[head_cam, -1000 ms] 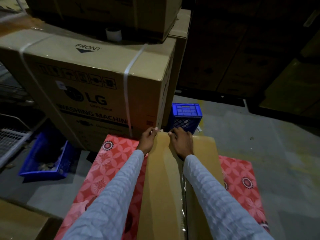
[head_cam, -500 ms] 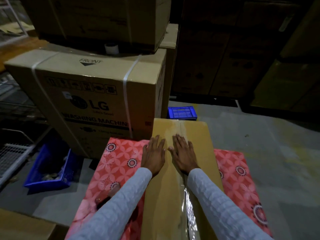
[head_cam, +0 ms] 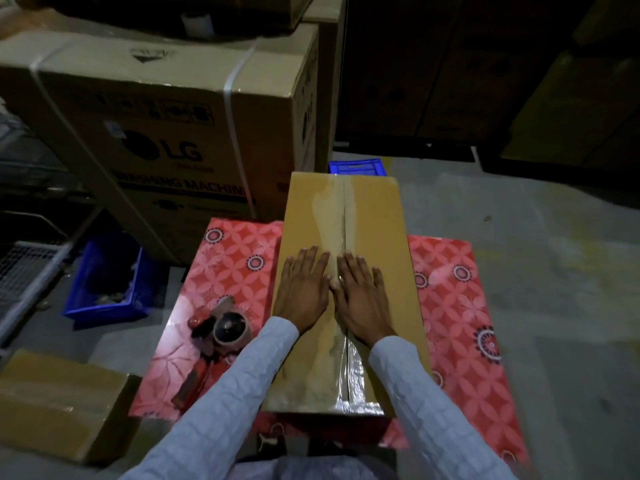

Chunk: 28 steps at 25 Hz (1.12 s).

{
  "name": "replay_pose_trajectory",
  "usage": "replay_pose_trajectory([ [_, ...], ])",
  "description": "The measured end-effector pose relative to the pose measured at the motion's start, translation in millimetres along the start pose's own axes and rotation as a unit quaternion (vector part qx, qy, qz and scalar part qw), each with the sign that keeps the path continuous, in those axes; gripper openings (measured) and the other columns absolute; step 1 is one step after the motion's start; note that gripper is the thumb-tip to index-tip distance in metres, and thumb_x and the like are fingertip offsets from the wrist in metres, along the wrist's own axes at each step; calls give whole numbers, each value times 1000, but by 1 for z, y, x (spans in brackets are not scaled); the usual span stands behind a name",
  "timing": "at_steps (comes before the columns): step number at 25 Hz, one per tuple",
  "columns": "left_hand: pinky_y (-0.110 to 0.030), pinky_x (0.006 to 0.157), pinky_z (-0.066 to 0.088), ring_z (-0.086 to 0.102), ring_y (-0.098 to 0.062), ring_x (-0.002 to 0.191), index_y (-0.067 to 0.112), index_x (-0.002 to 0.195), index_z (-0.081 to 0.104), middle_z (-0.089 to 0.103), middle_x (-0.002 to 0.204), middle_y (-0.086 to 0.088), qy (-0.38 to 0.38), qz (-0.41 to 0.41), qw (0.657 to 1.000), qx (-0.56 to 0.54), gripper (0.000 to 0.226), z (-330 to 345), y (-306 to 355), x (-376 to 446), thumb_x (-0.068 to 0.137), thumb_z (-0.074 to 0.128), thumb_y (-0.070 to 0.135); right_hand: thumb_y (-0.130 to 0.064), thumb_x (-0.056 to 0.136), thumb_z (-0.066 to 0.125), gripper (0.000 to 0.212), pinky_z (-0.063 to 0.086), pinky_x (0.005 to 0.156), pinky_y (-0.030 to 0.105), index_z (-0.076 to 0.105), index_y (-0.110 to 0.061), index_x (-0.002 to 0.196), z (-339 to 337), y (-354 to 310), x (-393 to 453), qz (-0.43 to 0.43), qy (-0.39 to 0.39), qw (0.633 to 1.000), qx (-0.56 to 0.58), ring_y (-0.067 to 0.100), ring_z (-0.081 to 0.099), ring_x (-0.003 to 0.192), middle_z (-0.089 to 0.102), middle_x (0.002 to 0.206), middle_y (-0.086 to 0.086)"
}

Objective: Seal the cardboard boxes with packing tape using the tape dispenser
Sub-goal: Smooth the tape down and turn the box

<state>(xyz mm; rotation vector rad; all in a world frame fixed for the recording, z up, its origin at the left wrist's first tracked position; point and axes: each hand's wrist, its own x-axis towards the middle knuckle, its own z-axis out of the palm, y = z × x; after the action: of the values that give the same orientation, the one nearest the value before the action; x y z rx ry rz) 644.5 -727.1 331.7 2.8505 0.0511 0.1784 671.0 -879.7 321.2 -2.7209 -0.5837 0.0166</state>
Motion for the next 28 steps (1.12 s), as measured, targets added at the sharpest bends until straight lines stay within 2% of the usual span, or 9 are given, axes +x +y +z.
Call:
replay_pose_trajectory([
  [4, -49, 126, 18, 25, -30, 153, 19, 156, 38, 32, 164, -9, 7, 6, 1000, -7, 50, 4, 10, -40, 107, 35, 30, -51, 108, 23, 62, 7, 127, 48, 23, -23, 163, -2, 3, -31, -9, -14, 1000, -5, 19, 7, 159, 14, 171, -1],
  [9, -45, 127, 11, 18, -28, 156, 23, 158, 33, 25, 168, -5, -15, 35, 999, -21, 50, 0, 19, -89, 109, 35, 31, -59, 105, 16, 67, 5, 128, 46, 21, -28, 164, -5, -1, -85, -15, -14, 1000, -2, 18, 5, 159, 12, 172, -4],
  [13, -46, 126, 18, 27, -30, 152, 19, 154, 42, 34, 164, -8, -12, 77, 997, -30, 47, -3, 18, -125, 109, 38, 31, -60, 102, 12, 68, 6, 126, 43, 26, -30, 162, -8, -10, -129, -9, -3, 1000, 8, 18, 10, 158, 15, 171, -5],
  [15, -47, 124, 25, 36, -31, 147, 16, 149, 49, 42, 159, -10, 0, 87, 995, -46, 44, -4, 17, -145, 107, 43, 29, -55, 105, 21, 61, 14, 125, 39, 38, -30, 158, -7, -13, -155, -17, 25, 998, 51, 17, 21, 156, 26, 168, -3],
  [18, -47, 114, 38, 48, -32, 135, 13, 135, 59, 54, 145, -13, 41, 117, 991, -55, 35, -6, 17, -178, 104, 49, 27, -46, 106, 42, 46, 36, 118, 34, 59, -26, 145, -6, -13, -192, -47, 88, 990, 104, 16, 45, 142, 50, 155, -3],
  [21, -42, 100, 45, 56, -31, 115, 11, 115, 66, 60, 123, -12, 110, 144, 980, -83, 19, -6, 12, -208, 102, 57, 22, -32, 102, 54, 36, 50, 104, 40, 70, -17, 130, 4, -9, -221, -98, 156, 973, 142, 21, 59, 123, 64, 136, 3],
  [24, -39, 95, 45, 59, -28, 112, 11, 109, 70, 64, 120, -10, 141, 160, 972, -102, 16, 0, 6, -224, 99, 61, 20, -20, 93, 65, 31, 51, 103, 39, 73, -15, 123, 19, -7, -237, -116, 215, 955, 167, 19, 62, 120, 68, 127, 4],
  [28, -40, 91, 46, 63, -28, 114, 13, 106, 76, 72, 116, -6, 176, 172, 965, -92, 23, 15, 1, -229, 92, 60, 22, -2, 78, 66, 37, 46, 99, 33, 76, -15, 111, 28, -10, -233, -93, 269, 945, 162, 15, 61, 114, 73, 114, 5],
])
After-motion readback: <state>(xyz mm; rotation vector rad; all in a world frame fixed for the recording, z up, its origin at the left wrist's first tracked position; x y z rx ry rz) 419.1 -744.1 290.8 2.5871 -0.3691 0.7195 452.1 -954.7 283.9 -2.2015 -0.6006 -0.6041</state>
